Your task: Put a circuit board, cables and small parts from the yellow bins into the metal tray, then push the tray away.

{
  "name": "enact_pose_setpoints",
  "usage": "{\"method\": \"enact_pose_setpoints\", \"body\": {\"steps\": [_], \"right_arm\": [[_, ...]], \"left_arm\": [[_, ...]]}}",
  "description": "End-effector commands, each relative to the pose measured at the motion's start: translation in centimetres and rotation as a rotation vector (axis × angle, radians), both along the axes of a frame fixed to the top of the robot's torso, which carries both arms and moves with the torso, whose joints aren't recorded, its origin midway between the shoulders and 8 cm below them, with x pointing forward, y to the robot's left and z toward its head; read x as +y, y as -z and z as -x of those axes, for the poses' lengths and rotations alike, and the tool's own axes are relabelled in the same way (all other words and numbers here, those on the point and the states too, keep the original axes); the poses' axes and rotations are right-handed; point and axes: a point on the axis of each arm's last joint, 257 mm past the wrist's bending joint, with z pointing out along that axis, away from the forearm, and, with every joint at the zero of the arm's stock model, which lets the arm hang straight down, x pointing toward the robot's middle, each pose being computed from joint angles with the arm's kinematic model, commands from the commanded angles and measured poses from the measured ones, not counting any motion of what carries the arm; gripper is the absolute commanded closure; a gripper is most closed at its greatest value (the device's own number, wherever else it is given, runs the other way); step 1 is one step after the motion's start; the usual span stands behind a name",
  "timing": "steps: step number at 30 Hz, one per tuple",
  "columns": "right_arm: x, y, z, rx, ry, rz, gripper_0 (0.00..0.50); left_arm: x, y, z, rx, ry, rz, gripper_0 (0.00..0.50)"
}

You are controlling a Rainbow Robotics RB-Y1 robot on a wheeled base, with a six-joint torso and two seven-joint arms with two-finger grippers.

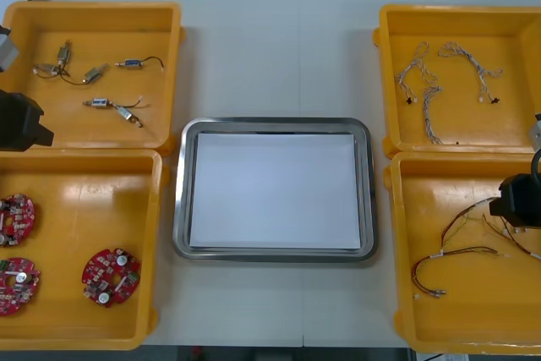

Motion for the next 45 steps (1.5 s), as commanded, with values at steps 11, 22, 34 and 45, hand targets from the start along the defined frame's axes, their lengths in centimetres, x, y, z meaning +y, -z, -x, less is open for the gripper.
{"method": "enact_pose_setpoints", "body": {"steps": [11,22,34,45], "right_arm": [[-0.27,-0.77,-0.01,-0.03,-0.031,0.023,0.0],[-0.27,-0.77,-0.01,-0.03,-0.031,0.023,0.0],[-0.27,-0.77,-0.01,-0.03,-0.031,0.023,0.0],[-0.27,-0.77,-0.01,-0.03,-0.031,0.023,0.0]], "left_arm": [[1.48,-1.45,0.21,-0.033,0.028,-0.061,0.0],[1.48,-1.45,0.21,-0.033,0.028,-0.061,0.0],[1.48,-1.45,0.21,-0.033,0.028,-0.061,0.0],[1.48,-1.45,0.21,-0.033,0.028,-0.061,0.0]]}}
